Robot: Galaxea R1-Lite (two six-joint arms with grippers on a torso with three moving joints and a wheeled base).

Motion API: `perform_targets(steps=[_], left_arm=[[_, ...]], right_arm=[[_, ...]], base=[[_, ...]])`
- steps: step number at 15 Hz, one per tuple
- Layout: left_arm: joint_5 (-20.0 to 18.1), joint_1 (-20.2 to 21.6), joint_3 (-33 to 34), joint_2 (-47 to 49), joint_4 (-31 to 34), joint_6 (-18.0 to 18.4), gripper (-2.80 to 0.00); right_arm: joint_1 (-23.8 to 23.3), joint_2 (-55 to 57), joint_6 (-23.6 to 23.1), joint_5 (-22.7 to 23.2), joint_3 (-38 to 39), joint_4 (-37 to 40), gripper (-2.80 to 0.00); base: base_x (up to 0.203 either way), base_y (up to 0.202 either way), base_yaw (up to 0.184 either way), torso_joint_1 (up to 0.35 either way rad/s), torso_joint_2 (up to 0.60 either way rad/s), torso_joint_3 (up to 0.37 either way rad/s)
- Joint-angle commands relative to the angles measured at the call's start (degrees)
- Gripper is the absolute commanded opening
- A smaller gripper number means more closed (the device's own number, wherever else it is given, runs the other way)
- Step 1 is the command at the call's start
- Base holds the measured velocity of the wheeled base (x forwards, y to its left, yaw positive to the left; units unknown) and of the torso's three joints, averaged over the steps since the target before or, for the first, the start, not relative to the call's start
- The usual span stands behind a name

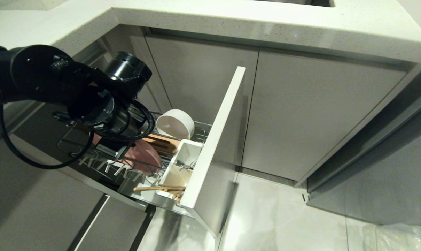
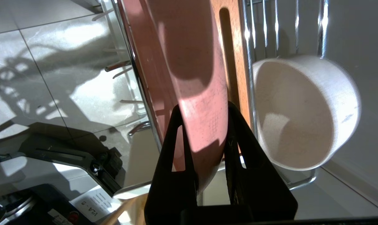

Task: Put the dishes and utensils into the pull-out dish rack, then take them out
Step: Take the plate out of the cupboard

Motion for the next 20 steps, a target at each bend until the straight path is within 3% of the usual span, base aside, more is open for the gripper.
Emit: perform_targets(steps=[1, 12, 16, 20], left_arm=[[0.2, -0.1, 0.0, -0.3, 0.5, -0.5, -2.8], [0.4, -1.6, -5.3, -6.8, 0.7, -0.2, -2.8], [0.4, -5.0, -8.1, -10.9, 0.9, 1.4, -2.8], [0.3, -11.2, -12.8, -14.9, 1.0, 3.5, -2.8]], right_arm=[[0.0, 0.0, 0.0, 0.0, 0.0, 0.0, -2.8], [0.0, 0.0, 0.0, 0.0, 0.0, 0.0, -2.8], [0.0, 0.0, 0.0, 0.0, 0.0, 0.0, -2.8], [0.0, 0.0, 0.0, 0.0, 0.0, 0.0, -2.8]], base=[[0.0, 0.0, 0.0, 0.0, 0.0, 0.0], [0.0, 0.0, 0.0, 0.0, 0.0, 0.0], [0.0, 0.0, 0.0, 0.0, 0.0, 0.0], [0.0, 0.0, 0.0, 0.0, 0.0, 0.0]])
